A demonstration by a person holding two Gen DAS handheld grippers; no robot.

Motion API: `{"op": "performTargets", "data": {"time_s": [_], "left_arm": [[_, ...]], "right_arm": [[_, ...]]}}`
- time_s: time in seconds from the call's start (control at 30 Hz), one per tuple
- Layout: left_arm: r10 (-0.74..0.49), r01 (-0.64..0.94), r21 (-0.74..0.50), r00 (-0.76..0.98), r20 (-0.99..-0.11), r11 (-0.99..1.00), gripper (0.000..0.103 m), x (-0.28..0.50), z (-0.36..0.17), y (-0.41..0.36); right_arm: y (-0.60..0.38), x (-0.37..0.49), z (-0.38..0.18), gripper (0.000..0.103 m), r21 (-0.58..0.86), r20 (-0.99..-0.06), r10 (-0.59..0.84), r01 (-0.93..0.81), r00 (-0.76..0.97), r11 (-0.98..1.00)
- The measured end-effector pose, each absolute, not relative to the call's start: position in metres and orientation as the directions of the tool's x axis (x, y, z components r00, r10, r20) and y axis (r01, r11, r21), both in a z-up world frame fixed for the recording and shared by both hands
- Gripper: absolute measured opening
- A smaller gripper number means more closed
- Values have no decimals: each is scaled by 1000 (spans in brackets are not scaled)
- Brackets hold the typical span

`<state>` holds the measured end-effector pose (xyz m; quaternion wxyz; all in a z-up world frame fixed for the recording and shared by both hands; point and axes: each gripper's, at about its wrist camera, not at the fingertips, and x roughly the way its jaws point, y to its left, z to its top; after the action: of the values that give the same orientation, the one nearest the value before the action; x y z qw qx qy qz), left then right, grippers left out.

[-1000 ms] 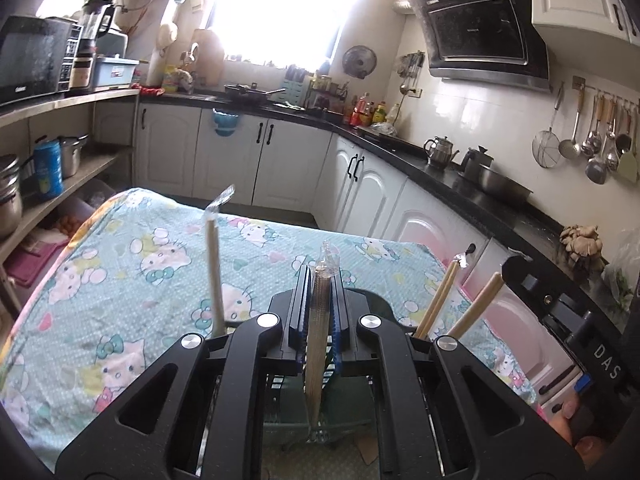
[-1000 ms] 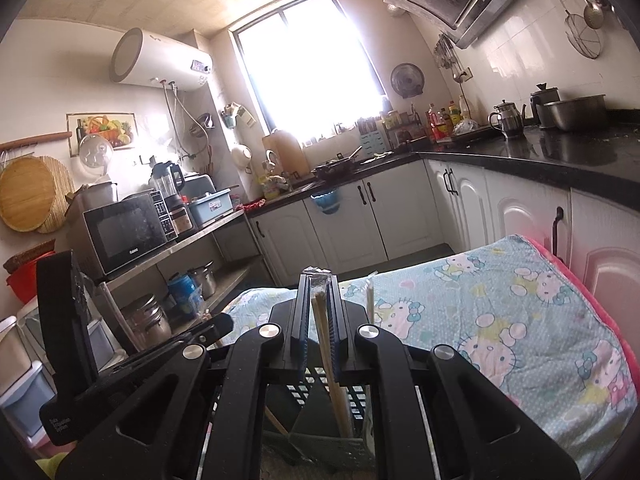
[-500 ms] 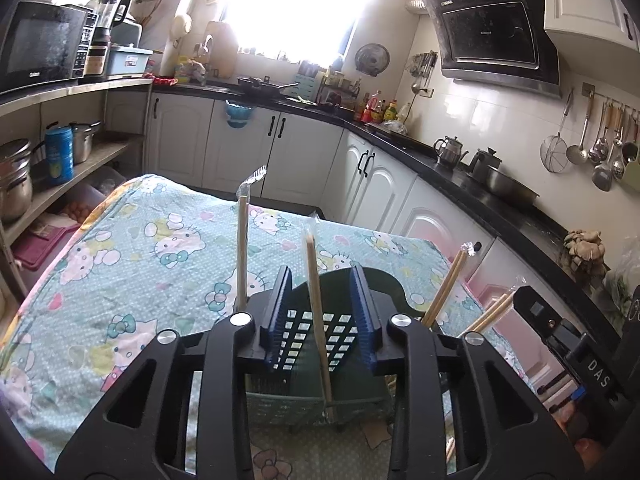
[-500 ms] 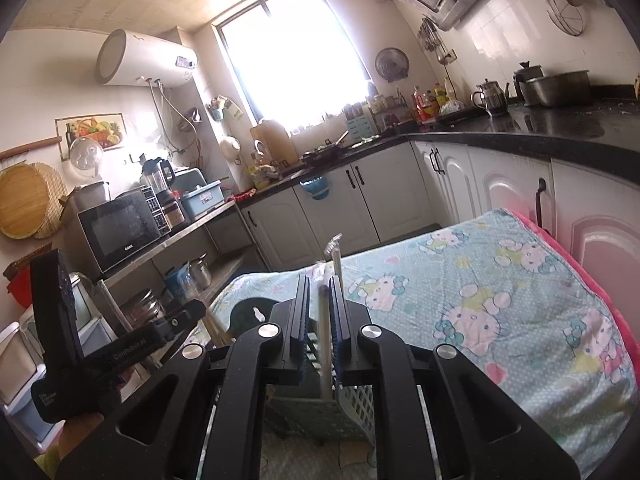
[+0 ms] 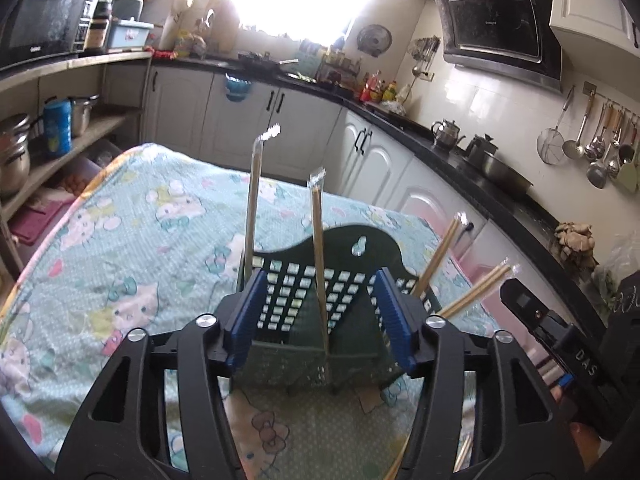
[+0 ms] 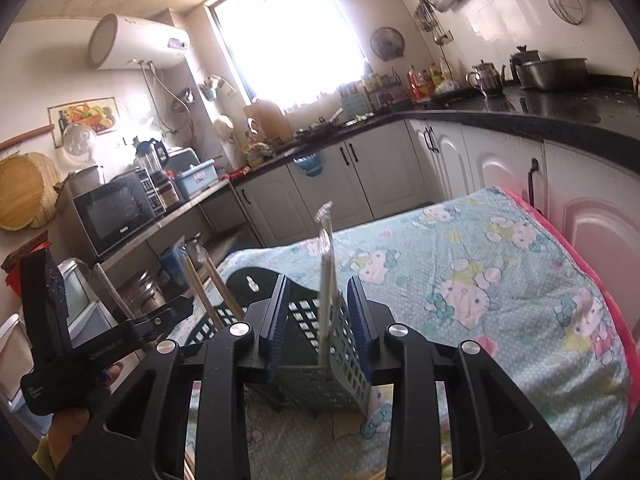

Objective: Organize utensils
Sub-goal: 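Open the left tool to release its chopstick while the right tool releases its own, then move both open tools back down toward the chopsticks on the cloth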

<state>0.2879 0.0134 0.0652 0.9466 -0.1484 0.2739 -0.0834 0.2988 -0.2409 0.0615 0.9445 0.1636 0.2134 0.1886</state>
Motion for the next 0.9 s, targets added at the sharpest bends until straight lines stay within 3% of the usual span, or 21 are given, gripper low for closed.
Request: {"op": "performTargets", "data": {"time_s": [0.5, 0.9], "left_arm": [[-245, 70, -338, 825, -510, 939, 89, 256, 56, 18], [-241, 55, -358, 832, -500, 932, 91, 230, 57, 26]], "right_arm": [[-246, 277, 59, 49, 377, -384, 433, -290, 815, 880], [-247, 253, 61, 52, 361, -402, 440, -302, 803, 882]]}}
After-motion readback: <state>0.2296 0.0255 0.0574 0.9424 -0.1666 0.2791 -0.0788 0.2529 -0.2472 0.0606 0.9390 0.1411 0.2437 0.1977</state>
